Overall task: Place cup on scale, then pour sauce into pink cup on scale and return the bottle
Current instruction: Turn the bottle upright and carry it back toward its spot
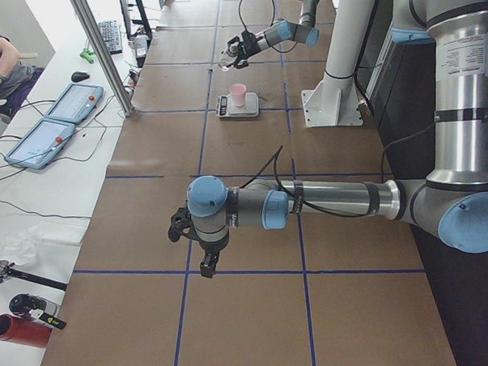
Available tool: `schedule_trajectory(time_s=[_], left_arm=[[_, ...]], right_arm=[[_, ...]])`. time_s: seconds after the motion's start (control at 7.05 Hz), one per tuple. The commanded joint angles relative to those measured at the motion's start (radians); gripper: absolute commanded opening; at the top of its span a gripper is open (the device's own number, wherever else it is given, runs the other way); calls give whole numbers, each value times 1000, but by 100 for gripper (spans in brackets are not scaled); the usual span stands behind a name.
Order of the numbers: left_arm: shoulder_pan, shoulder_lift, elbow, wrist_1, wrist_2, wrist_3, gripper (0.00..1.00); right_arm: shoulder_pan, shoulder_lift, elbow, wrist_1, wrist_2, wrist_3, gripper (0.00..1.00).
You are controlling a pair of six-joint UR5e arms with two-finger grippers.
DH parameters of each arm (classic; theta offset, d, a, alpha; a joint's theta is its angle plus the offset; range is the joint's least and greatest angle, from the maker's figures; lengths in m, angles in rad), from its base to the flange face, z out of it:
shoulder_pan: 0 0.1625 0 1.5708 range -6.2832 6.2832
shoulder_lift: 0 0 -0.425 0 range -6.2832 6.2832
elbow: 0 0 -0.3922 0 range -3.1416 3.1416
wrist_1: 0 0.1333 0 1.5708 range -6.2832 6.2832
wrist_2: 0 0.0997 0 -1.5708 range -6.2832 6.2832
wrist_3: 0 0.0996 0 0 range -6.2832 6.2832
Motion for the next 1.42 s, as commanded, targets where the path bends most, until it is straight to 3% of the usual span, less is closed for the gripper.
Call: schedule_trajectory(time_s=[0.0,0.14,0.28,0.71,1.28], left_arm=[[0,0,2,-1,0,0,100],[-1,0,4,-1,0,0,100],[-1,2,4,-1,0,0,100],[-1,29,-7,-16,0,2,100],[-3,46,-7,-41,0,2,100]], right_arm=[[18,-62,7,126,122,229,0],[49,-114,8,219,227,400,0],[78,-211,20,287,302,450,0],[107,-403,25,441,308,496,0],[101,-423,-15,470,299,555,0]])
